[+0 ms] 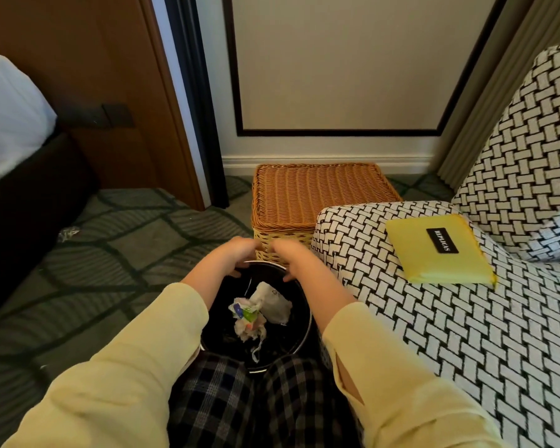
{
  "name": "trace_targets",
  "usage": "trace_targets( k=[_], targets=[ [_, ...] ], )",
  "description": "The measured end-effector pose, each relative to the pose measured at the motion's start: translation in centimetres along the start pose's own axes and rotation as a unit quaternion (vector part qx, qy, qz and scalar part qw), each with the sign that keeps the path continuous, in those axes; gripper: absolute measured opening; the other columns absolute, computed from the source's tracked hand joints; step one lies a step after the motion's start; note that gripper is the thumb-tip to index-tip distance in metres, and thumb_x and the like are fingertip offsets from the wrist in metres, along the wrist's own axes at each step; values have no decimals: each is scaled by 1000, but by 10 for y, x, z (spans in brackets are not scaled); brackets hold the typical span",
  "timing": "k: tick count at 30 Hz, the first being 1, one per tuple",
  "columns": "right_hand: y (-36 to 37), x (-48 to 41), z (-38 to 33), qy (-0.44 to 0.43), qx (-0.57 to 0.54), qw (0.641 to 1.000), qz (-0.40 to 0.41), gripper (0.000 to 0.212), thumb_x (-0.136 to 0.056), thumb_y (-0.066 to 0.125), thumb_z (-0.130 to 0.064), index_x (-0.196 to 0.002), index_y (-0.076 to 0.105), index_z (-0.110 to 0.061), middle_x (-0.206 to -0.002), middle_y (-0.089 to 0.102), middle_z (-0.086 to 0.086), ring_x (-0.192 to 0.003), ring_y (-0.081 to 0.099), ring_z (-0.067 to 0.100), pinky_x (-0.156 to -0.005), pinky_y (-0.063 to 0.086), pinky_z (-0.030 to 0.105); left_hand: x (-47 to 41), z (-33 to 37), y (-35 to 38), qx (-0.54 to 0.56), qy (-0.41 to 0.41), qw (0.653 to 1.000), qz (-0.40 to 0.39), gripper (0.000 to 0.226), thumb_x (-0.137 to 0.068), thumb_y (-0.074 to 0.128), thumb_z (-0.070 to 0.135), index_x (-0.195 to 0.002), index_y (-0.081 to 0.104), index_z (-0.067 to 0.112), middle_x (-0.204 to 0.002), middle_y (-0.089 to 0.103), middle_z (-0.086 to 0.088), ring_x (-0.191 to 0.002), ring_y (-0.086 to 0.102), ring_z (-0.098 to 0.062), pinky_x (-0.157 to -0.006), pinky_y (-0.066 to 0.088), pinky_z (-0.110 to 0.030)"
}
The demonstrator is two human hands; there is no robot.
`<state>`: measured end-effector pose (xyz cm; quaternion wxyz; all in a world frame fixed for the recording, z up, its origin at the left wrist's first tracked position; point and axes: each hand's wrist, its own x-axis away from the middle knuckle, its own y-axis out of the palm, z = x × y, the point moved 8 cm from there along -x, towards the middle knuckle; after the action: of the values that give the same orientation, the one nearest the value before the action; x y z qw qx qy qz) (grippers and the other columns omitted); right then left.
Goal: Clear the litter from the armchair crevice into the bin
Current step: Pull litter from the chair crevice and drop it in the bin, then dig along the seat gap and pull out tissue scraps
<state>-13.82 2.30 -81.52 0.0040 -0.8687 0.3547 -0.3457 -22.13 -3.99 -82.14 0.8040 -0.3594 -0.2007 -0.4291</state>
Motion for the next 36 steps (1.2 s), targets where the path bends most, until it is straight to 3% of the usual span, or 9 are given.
trace_targets(
  k=[7, 9, 12, 15, 19, 24, 26, 30, 36],
  targets=[
    [-116, 62, -99, -190, 15, 968, 164, 20, -91, 44, -7, -105, 58, -3, -85, 50, 3, -92, 48, 19, -87, 46, 34, 40, 113, 14, 126, 165, 978, -1, 26, -93, 49, 10, -118, 58, 10, -94, 62, -1, -92, 59, -18, -88, 49, -33],
    [-165, 83, -105, -236, 62, 937, 251, 20, -91, 44, -10, -97, 62, -8, -84, 56, 0, -89, 48, 18, -79, 45, 30, 55, 145, 32, 116, 206, 972, -6, 24, -93, 49, 11, -115, 59, 12, -85, 61, 2, -82, 60, -14, -81, 52, -28],
    [-240, 101, -69, -215, 131, 902, 351, 29, -93, 42, -14, -115, 60, -6, -103, 59, 7, -101, 53, 20, -83, 39, 27, 77, 183, 77, 81, 263, 960, -45, 22, -93, 50, 14, -112, 60, 14, -84, 61, 4, -72, 57, -10, -75, 53, -24],
    [-287, 91, -5, -110, 233, 907, 333, 29, -96, 37, -20, -110, 56, -3, -102, 58, 11, -106, 51, 26, -80, 35, 29, 95, 204, 122, 35, 313, 946, -80, 18, -93, 48, 12, -102, 62, 16, -80, 60, 6, -70, 56, -8, -66, 51, -21],
    [-294, 78, 27, -61, 304, 912, 267, 37, -100, 32, -24, -122, 52, -3, -125, 53, 13, -116, 48, 29, -94, 38, 36, 114, 224, 181, -28, 377, 916, -138, 24, -94, 41, 11, -83, 60, 21, -81, 62, 6, -66, 56, -7, -53, 45, -16],
    [-292, 67, 27, -40, 403, 879, 253, 27, -98, 34, -21, -108, 56, -8, -115, 59, 13, -109, 54, 29, -82, 41, 33, 118, 233, 210, -55, 399, 907, -122, 28, -94, 36, 7, -86, 62, 17, -77, 61, 5, -60, 53, -5, -38, 35, -9],
    [-293, 70, 31, -30, 416, 866, 275, 32, -98, 34, -22, -116, 55, -5, -119, 59, 14, -109, 55, 30, -85, 43, 34, 116, 234, 214, -55, 401, 906, -123, 28, -94, 36, 5, -93, 63, 13, -77, 59, 4, -60, 52, -4, -34, 34, -4],
    [-293, 75, 42, -13, 487, 828, 278, 47, -100, 20, -35, -129, 48, -11, -115, 58, 15, -104, 55, 30, -79, 44, 36, 112, 234, 219, -66, 404, 903, -131, 27, -94, 37, 4, -93, 63, 12, -85, 61, 1, -65, 56, -6, -55, 47, -11],
    [-304, 108, 53, 15, 521, 796, 308, 60, -95, 18, -56, -99, 56, -10, -93, 57, 8, -90, 55, 24, -71, 40, 34, 125, 240, 239, -134, 445, 875, -137, 31, -91, 35, 1, -88, 62, 17, -85, 62, 4, -72, 61, -11, -61, 47, -18]
  ],
)
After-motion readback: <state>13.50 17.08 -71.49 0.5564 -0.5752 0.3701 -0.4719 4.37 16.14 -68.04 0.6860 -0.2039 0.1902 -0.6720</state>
